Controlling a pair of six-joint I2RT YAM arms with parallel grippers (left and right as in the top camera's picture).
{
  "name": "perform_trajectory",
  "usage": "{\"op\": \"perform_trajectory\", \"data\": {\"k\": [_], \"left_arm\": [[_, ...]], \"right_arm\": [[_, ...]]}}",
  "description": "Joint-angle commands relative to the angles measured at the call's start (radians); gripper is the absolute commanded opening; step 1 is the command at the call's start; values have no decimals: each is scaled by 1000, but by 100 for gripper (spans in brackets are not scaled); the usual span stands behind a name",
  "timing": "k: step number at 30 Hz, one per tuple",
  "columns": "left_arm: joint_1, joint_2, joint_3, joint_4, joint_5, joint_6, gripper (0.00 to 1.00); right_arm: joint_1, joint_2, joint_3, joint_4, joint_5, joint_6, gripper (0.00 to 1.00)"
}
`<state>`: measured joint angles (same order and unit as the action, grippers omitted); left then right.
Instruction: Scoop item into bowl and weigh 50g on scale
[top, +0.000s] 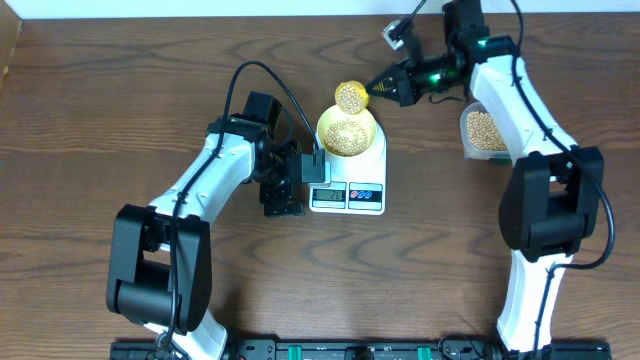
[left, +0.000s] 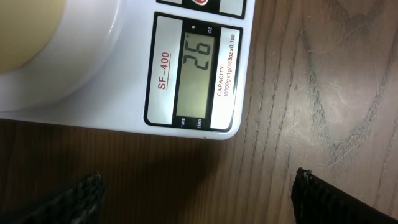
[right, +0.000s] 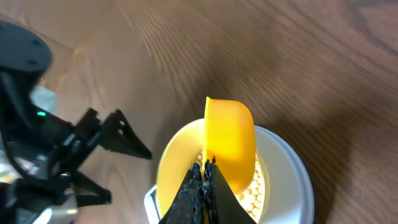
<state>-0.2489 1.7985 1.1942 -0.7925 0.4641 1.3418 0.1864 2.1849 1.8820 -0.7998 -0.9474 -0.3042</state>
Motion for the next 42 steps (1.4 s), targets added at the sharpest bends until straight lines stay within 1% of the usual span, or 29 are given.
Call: {"op": "perform_trajectory", "data": {"k": [1, 22, 25, 29, 34, 42], "left_arm": [[2, -22, -12, -5, -5, -1, 98], [2, -22, -12, -5, -5, -1, 98], [2, -22, -12, -5, -5, -1, 98], [2, -22, -12, -5, -5, -1, 98], [2, -22, -12, -5, -5, -1, 98], [2, -22, -12, -5, -5, -1, 98]], "right_arm": [[24, -33, 2, -5, 111, -60, 1], [40, -33, 2, -4, 125, -60, 1], [41, -37, 3, -5, 93, -60, 1], [37, -62, 3, -5, 31, -60, 1], [34, -113, 3, -5, 56, -64, 1], [36, -156, 3, -5, 73, -185, 1]]}}
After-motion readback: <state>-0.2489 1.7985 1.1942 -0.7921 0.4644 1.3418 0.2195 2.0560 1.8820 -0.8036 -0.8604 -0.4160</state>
